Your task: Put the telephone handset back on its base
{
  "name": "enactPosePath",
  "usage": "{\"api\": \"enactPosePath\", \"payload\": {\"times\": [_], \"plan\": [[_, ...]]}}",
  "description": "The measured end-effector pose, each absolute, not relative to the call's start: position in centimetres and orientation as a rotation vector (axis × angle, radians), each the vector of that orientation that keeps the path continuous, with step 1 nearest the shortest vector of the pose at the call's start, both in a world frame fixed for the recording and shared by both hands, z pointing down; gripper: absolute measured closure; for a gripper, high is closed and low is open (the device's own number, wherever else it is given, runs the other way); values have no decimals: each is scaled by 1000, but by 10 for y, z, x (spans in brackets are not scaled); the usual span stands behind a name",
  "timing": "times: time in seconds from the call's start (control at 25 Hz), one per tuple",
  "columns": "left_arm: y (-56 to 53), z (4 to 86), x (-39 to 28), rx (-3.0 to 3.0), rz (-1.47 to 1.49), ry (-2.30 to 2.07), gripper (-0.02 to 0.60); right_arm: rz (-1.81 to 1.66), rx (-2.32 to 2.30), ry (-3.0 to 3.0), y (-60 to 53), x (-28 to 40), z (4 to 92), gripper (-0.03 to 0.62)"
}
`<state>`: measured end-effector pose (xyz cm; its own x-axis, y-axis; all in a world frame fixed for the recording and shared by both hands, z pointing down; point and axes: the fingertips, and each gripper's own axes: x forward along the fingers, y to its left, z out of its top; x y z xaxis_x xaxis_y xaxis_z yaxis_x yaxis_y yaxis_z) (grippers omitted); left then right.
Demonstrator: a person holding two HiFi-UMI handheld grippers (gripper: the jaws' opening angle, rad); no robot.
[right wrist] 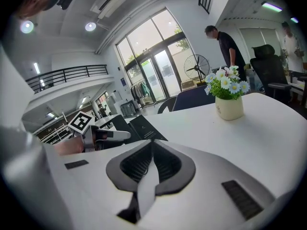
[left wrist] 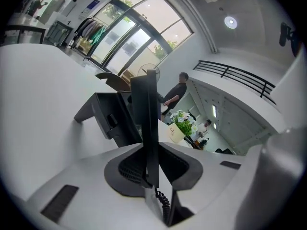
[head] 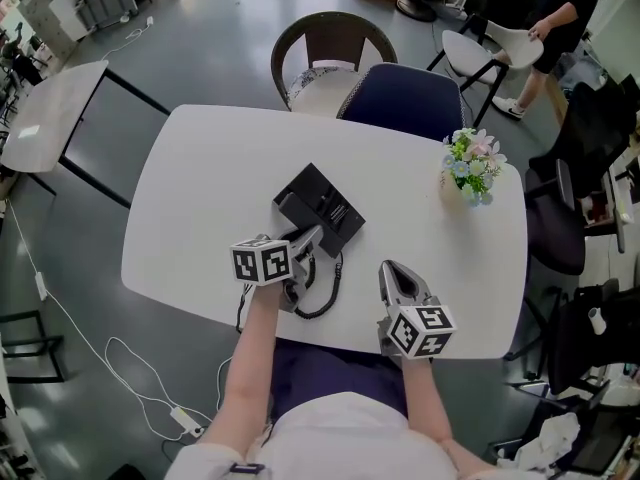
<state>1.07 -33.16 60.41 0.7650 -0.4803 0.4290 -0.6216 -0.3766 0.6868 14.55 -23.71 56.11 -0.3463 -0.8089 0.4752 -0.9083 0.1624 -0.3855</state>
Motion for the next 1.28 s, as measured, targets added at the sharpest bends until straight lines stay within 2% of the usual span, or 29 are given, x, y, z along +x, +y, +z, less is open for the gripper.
{"api": "enactPosePath", "payload": {"times": [0.68, 1.28], "plan": [[-343, 622, 8, 1974, 232, -875, 461, 959, 1702, -2263, -236, 152, 566, 557], [-345, 626, 6, 1920, 347, -1119, 419, 953, 1690, -2279, -235, 145, 566, 557]]}}
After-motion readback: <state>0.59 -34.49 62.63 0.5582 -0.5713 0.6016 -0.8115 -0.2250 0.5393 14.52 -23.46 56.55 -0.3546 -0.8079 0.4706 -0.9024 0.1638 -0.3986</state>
